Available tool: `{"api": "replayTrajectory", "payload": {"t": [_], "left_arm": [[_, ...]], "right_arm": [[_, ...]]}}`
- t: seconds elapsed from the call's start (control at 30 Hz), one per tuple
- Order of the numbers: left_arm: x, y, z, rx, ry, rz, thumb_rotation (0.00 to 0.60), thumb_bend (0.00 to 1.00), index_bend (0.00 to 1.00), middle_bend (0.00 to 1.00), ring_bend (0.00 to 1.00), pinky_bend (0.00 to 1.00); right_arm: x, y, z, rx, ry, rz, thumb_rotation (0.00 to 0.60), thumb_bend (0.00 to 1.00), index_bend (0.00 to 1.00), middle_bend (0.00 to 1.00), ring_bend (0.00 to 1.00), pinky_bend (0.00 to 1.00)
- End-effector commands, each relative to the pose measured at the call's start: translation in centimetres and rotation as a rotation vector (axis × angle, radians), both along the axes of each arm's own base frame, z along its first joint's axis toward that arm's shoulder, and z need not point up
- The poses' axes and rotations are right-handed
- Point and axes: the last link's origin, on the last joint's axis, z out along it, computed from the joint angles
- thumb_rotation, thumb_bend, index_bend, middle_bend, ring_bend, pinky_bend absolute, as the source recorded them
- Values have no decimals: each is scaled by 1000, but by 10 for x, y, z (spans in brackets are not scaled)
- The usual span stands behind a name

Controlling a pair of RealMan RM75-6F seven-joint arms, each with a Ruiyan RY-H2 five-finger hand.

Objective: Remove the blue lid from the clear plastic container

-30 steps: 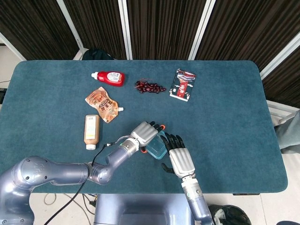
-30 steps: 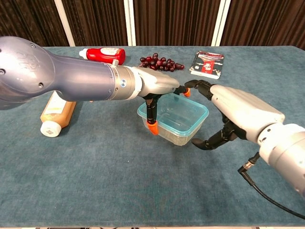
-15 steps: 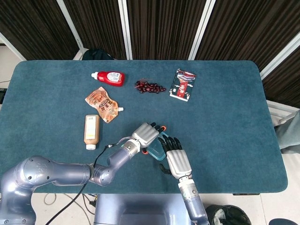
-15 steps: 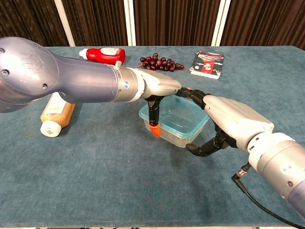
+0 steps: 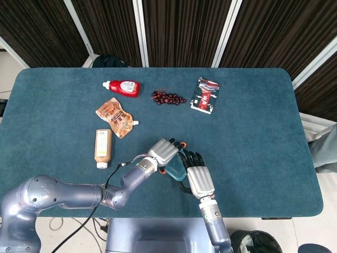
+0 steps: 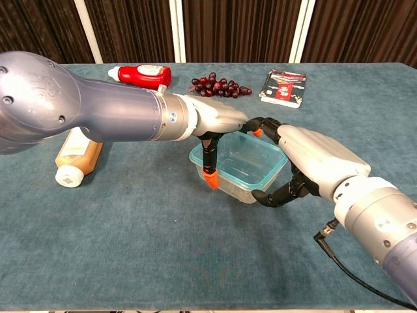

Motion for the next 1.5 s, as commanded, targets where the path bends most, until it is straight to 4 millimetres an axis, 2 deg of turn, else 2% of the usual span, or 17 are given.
{"api": "replayTrajectory", "payload": {"t": [0.03,0.63,1.2,1.5], "left_arm": [[-1,0,-1,0,0,4,600,16,0,276,291,387],[2,0,-2,0,-5,4,600,16,0,275,291,387],[2,-2,-4,-3,-5,8,600,16,0,275,291,387],[3,-2,-5,-23,10,10,600,16,0,261,269,383]], "right_arm": [[-1,0,0,-2,-2,-4,600,392,0,0,0,0],[-4,1,-4,2,-15,-28,600,392,0,0,0,0],[-4,-3,-1,-4,-147,-161,600,392,0,0,0,0],[-6,-4,0,-44,-204,-164,600,392,0,0,0,0]]}}
